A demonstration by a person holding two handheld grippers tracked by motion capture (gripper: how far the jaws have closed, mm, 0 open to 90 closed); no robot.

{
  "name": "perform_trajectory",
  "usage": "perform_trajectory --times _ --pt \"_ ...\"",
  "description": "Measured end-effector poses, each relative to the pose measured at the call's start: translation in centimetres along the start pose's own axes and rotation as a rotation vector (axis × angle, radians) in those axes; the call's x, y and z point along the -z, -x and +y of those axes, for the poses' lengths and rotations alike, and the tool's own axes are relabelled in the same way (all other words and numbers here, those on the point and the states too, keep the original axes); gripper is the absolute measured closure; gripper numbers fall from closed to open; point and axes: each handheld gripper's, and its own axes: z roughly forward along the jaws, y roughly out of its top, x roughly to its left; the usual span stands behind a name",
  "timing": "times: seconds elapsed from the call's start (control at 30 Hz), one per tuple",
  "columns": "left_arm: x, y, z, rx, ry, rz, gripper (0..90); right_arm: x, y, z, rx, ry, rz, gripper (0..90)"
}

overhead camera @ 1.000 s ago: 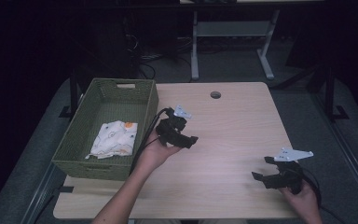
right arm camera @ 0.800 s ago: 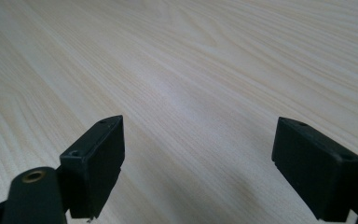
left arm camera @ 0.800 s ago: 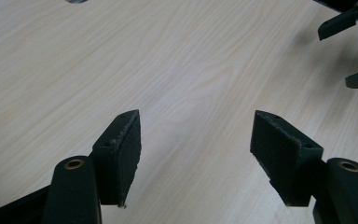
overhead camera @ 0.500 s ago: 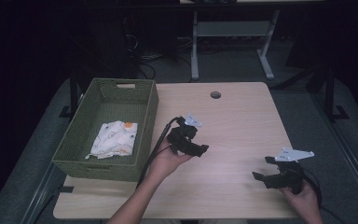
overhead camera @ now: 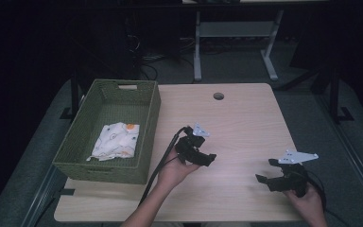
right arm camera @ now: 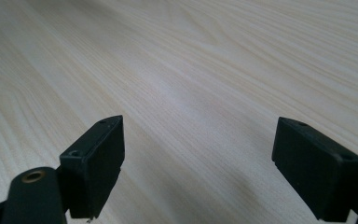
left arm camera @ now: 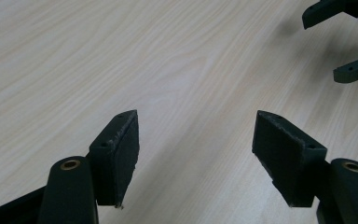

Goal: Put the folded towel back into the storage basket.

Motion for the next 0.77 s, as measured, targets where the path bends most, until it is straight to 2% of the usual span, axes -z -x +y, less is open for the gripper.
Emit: perform_trajectory --times 0.13,0.53,0.77 --pt "-0.5 0.4 -0.5 -0.002 0.002 0.000 31.7 0.0 0.0 0.0 0.001 0.000 0.000 16.6" --pt "-1.2 1.8 -2.1 0.010 0.052 0.003 29.5 0.0 -0.1 0.0 0.004 -0.002 -0.001 16.6" --pt "-2.0 3.1 -3.8 0.025 0.076 -0.019 28.2 0.0 -0.2 0.0 0.004 -0.006 -0.003 16.7"
